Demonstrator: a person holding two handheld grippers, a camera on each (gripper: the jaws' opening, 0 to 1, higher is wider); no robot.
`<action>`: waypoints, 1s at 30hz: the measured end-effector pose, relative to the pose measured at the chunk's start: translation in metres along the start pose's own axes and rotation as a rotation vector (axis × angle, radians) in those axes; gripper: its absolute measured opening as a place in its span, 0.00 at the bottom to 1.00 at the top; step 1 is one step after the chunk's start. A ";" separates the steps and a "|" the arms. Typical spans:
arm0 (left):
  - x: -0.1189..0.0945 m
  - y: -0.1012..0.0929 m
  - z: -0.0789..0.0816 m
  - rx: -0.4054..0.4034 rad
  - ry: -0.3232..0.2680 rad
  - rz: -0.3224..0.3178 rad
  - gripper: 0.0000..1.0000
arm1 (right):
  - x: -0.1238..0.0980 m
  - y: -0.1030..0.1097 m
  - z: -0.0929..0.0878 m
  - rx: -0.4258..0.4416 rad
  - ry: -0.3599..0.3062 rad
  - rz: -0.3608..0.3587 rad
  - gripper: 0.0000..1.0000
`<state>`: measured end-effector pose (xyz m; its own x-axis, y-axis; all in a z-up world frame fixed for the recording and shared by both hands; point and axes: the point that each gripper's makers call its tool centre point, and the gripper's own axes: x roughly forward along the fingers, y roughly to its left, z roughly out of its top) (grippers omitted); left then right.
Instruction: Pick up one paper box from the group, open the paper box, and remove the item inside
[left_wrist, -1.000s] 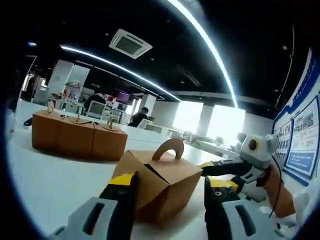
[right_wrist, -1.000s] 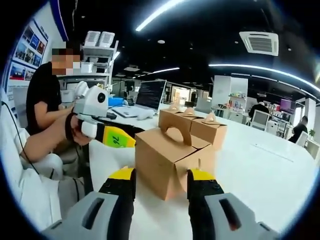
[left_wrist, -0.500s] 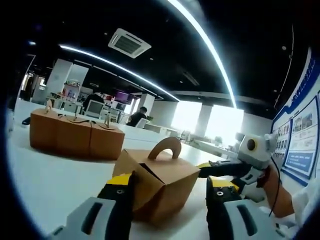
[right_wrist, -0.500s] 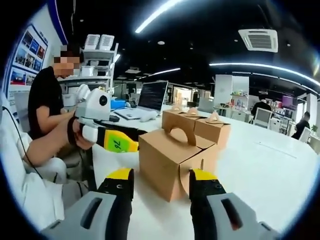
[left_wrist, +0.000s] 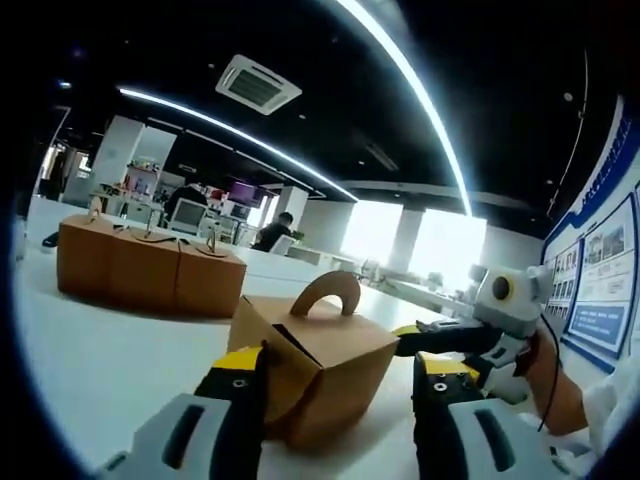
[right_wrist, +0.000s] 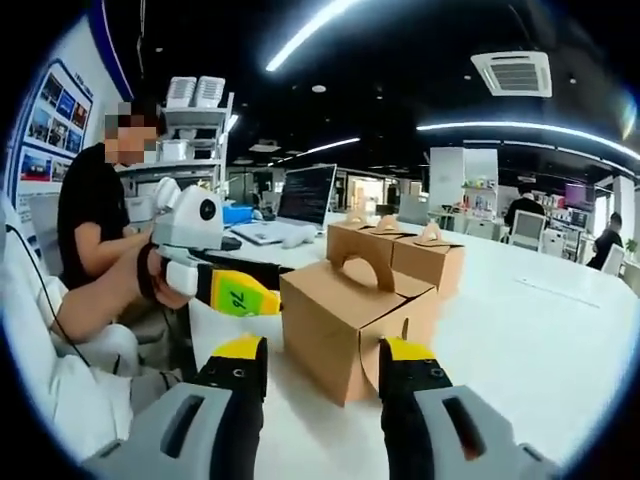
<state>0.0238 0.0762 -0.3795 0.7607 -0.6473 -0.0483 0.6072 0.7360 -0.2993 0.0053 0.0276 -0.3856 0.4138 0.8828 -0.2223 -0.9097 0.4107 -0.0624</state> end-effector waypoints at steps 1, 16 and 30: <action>0.000 0.000 0.000 0.001 0.000 0.000 0.60 | 0.000 0.000 0.000 -0.002 0.000 -0.002 0.45; -0.008 0.010 0.007 0.016 -0.004 0.042 0.57 | -0.009 -0.013 0.002 -0.002 0.004 -0.042 0.41; -0.025 0.009 0.027 0.107 -0.011 0.082 0.56 | -0.022 -0.020 0.016 -0.028 -0.018 -0.082 0.41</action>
<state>0.0163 0.1045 -0.3553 0.8112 -0.5819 -0.0578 0.5630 0.8039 -0.1917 0.0148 0.0043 -0.3636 0.4875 0.8504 -0.1978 -0.8731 0.4756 -0.1071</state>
